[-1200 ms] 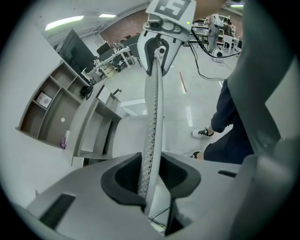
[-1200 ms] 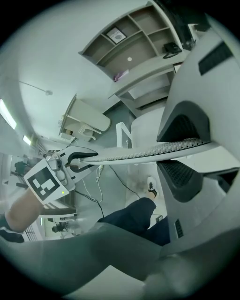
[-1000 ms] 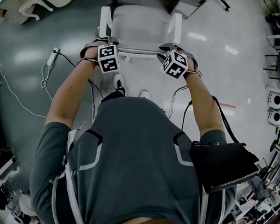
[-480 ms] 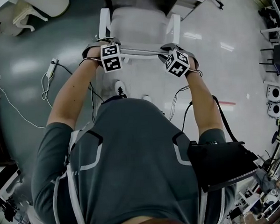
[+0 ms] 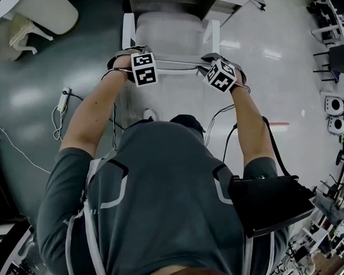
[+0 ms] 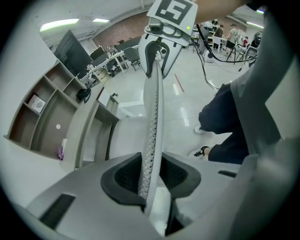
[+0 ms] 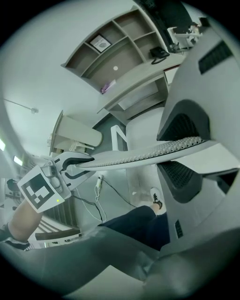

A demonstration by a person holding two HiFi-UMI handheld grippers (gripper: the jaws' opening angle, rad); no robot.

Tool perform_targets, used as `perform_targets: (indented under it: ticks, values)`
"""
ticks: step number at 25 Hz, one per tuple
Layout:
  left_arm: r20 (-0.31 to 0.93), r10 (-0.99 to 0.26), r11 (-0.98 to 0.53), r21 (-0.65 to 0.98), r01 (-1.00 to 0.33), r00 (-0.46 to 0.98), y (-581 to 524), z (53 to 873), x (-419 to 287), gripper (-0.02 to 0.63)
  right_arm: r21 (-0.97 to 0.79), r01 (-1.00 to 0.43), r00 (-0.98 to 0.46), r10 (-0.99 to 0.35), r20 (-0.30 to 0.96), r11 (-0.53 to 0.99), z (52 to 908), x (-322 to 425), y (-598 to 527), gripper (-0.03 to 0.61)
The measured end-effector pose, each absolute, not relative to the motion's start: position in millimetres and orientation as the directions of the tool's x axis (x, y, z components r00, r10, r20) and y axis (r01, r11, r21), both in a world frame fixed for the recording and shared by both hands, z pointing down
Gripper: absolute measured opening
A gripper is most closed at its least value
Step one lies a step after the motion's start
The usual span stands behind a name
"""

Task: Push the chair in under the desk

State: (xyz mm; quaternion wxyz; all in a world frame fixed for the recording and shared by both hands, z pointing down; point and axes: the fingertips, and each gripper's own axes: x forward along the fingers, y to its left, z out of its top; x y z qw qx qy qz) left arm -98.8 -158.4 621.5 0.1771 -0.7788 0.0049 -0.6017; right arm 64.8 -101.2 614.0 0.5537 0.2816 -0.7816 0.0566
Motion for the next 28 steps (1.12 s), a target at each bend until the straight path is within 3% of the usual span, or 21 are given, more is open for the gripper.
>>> perform_targets:
  ticks: [16, 28]
  values:
    - [0.951, -0.151, -0.950, -0.216, 0.227, 0.271, -211, 623, -70, 0.109, 0.214, -0.467, -0.233, -0.353, 0.906, 0.858, 617, 94, -154, 0.138]
    - [0.959, -0.142, -0.969, -0.185, 0.162, 0.243, -262, 623, -32, 0.109, 0.233, -0.419, -0.241, -0.356, 0.903, 0.877, 617, 136, -216, 0.141]
